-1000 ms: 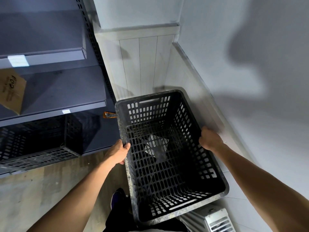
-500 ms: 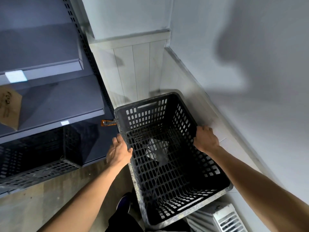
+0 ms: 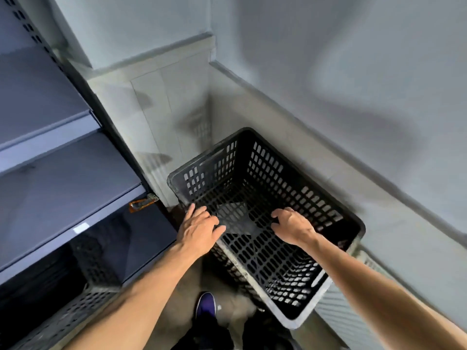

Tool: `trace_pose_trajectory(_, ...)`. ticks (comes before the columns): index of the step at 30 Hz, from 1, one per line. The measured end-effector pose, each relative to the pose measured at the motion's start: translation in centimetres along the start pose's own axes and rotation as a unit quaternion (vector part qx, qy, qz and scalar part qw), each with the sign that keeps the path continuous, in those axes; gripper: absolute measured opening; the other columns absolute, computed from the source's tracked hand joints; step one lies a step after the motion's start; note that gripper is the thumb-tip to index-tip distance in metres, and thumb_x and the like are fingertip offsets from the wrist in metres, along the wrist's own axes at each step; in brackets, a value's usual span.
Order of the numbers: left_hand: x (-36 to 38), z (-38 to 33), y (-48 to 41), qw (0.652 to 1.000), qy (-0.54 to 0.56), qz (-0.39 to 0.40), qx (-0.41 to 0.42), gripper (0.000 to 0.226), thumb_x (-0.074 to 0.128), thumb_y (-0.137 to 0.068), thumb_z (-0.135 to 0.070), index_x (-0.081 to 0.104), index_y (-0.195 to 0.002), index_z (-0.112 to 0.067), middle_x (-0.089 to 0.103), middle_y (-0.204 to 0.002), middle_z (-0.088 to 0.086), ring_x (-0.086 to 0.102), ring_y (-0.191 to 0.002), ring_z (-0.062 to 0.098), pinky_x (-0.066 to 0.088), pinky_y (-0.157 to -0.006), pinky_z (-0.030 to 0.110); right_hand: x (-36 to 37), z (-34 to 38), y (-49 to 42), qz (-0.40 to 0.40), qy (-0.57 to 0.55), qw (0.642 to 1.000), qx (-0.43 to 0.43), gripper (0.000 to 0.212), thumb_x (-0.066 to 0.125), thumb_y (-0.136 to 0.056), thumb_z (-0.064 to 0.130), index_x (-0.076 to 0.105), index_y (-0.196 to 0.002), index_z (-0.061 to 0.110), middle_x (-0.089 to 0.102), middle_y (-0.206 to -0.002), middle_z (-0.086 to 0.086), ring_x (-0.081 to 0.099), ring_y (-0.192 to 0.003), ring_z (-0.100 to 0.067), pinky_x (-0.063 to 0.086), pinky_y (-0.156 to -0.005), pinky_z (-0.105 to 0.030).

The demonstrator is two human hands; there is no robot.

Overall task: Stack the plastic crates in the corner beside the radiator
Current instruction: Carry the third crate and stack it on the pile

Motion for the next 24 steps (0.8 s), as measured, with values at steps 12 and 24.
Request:
trace_pose_trajectory(12,1.7,-3.0,0.2,0.959,-0.052,0.217,0.175,0.085,0.034,-0.057,-0.095,0.064,-0.116,-0.042,0.059,-0.116,-0.011,0.040,-0.121,0.015,0.012,-0.107,0.040,7.9,2.2,7.3,0.038,-0.085,0.996,-0.003,0.039,0.040,-0.101,0.041,0.063,-0.118,0.015,0.067,-0.121,-0.007,0.060,-0.115,-0.028,0.045,-0.093,-0.033)
trace_pose_trajectory(24,2.3,-4.0,0.0,0.949,-0.177,0.203,0.167,0.040,0.050,-0.078,-0.076,0.064,-0.108,-0.052,0.055,-0.101,-0.008,0.044,-0.106,0.023,0.028,-0.092,0.041,11.8,0.8,13.7,0.021,-0.157,0.987,0.003,0.044,0.035,-0.100,0.051,0.056,-0.103,0.013,0.066,-0.113,-0.015,0.061,-0.105,-0.033,0.041,-0.078,-0.035)
Point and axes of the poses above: each hand's wrist, its own y-axis away from the middle knuckle, its own x-axis out of the palm, z = x × y, the point moved 7 cm from there along -y, towards the middle knuckle
